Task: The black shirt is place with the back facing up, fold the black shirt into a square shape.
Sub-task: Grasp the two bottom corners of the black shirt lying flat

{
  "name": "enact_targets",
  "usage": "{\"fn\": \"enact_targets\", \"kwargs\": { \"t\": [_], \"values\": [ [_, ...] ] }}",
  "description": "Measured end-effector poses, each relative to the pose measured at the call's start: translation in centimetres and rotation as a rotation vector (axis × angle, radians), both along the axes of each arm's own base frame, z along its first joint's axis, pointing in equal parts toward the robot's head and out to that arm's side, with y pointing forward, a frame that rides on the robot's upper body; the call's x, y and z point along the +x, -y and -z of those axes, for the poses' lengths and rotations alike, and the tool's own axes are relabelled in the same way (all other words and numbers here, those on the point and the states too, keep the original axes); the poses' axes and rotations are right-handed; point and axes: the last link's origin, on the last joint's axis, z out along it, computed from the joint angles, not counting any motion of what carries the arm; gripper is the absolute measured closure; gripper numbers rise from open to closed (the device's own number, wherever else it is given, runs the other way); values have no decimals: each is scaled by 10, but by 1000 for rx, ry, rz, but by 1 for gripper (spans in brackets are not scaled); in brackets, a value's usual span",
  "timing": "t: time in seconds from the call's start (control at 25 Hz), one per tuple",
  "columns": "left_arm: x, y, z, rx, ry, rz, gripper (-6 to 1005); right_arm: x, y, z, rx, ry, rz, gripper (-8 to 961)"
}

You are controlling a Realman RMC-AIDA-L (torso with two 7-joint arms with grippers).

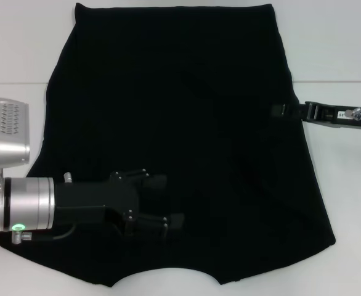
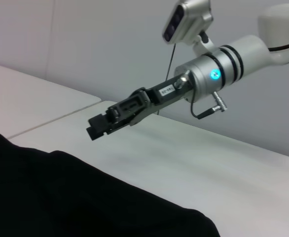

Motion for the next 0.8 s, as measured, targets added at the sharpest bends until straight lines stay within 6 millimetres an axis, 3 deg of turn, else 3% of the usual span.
{"fn": "enact_targets", "kwargs": {
  "t": [0.16, 0.36, 0.6, 0.8],
  "values": [
    [-1, -1, -4, -7, 10, -39, 50, -2, 6, 0, -22, -12, -44, 401],
    [-7, 0, -15, -5, 59, -116, 50, -7, 12, 7, -29, -29, -121, 275],
    [-33, 8, -39, 45, 165, -324, 50, -17, 13, 19, -36, -18, -174, 101],
    [-56, 20, -56, 94, 191, -463, 50, -21, 7, 22, -1, -13, -173, 54]
  ]
}}
